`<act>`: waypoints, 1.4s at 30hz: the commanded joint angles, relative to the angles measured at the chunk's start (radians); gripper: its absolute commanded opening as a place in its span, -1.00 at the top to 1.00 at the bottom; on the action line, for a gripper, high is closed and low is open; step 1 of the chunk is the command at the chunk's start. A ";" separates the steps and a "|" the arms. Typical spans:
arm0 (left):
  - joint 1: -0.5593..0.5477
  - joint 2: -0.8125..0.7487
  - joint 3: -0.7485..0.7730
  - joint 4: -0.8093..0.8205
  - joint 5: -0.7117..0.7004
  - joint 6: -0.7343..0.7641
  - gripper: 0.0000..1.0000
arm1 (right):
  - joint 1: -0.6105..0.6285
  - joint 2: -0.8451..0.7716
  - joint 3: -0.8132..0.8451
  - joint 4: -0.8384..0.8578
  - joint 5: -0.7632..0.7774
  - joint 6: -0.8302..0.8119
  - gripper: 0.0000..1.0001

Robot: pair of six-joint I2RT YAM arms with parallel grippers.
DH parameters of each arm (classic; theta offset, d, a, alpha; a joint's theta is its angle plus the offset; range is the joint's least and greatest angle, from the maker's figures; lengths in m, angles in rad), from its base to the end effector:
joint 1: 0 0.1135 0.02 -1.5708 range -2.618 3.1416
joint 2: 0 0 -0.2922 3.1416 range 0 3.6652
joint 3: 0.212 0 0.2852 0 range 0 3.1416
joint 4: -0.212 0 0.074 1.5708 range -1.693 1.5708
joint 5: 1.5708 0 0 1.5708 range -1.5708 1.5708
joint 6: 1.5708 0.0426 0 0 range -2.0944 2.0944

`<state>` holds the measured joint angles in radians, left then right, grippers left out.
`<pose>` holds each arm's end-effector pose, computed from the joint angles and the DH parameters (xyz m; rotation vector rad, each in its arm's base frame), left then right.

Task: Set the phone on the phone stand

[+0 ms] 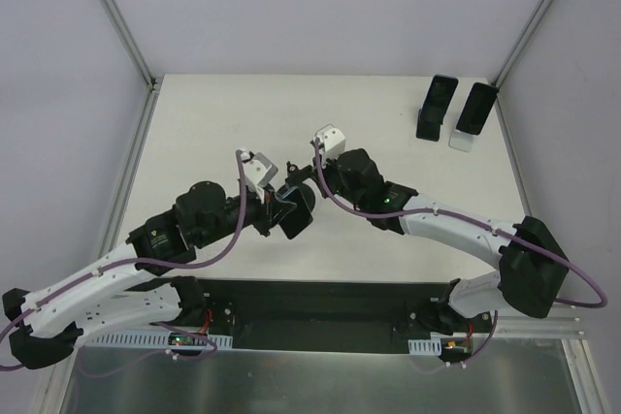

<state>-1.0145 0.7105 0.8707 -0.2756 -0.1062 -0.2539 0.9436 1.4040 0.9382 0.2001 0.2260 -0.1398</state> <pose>0.0988 -0.1503 0.3944 0.5755 1.6639 -0.8529 0.2184 0.2851 0.2997 -0.8108 1.6566 0.3574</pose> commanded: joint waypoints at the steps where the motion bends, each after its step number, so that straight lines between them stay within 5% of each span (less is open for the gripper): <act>1: 0.002 0.038 -0.060 0.323 0.286 0.244 1.00 | -0.051 -0.027 0.007 0.068 -0.288 -0.132 0.99; 5: 0.080 0.118 -0.021 0.375 0.518 0.407 1.00 | -0.139 -0.023 0.056 -0.027 -0.479 -0.213 0.99; 12: 0.301 0.340 0.120 0.417 0.933 0.426 1.00 | -0.296 0.035 0.138 -0.131 -0.857 -0.280 0.99; 19: 0.326 0.556 0.266 0.423 1.174 0.466 1.00 | -0.305 0.093 0.152 -0.119 -0.909 -0.277 0.99; 42: 0.453 0.731 0.372 0.125 1.225 0.685 1.00 | -0.330 0.089 0.120 -0.088 -0.939 -0.273 0.99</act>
<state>-0.5713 1.4517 1.1984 -0.1356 1.0748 0.3859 0.6167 1.5013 1.0492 0.0551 -0.6746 -0.4061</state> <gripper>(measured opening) 0.049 0.056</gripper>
